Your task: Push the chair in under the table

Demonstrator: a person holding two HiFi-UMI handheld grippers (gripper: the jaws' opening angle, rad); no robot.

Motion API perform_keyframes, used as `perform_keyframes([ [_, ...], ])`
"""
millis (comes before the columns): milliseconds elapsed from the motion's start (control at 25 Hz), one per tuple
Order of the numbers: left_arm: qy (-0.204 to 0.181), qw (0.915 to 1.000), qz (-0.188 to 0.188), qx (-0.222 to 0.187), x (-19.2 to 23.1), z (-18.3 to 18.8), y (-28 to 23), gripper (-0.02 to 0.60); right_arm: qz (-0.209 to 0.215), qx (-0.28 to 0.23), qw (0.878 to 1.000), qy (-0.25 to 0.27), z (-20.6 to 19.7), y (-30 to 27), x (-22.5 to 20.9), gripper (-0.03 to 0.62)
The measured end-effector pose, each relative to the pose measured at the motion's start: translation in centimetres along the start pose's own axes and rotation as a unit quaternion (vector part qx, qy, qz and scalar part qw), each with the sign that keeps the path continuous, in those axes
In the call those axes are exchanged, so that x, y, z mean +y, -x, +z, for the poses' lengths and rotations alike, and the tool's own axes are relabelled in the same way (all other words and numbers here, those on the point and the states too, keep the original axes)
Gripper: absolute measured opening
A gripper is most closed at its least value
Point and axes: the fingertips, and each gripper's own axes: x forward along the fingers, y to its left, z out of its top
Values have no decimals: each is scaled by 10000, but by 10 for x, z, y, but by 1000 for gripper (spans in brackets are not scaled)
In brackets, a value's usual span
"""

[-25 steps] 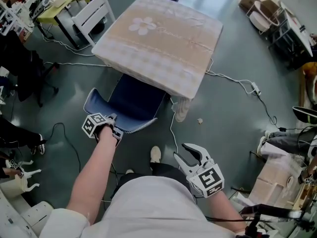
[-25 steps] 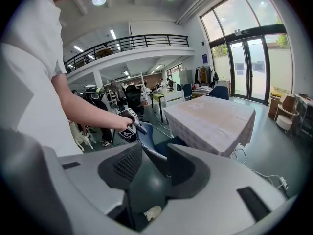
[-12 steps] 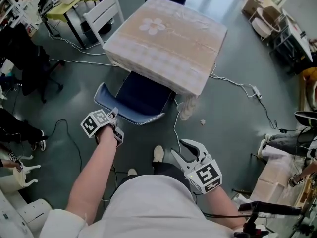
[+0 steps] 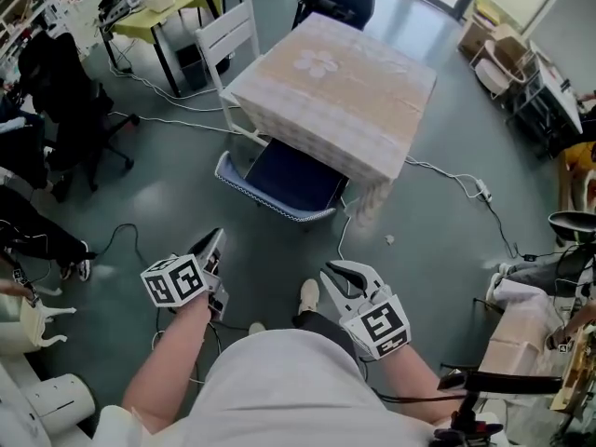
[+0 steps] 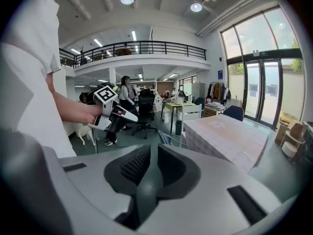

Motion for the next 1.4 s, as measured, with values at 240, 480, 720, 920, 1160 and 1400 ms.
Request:
perform_keyframes([
  [240,-1113,9899,-869,111,-24,-18,79,11,-40,-35,9999,97,9,-9,59,25],
  [480,-2009,9692,-1390,314,-45,-42,139,11,40,-61,9998,191,16,-7,115,20],
  [720,-2231,9584,-1737,384,-54,-66,186,11,181,-70,9994,303,13,0,162,18],
  [920,-2578,9496,-1743,382,-55,-76,214,9,266,-116,9988,395,14,6,192,15],
  [1160,-2677,9455,-1814,381,-59,-80,234,11,316,-178,9982,488,18,10,216,14],
  [1400,-2704,9434,-1861,474,-59,-88,242,11,314,-167,9979,536,19,17,233,14],
])
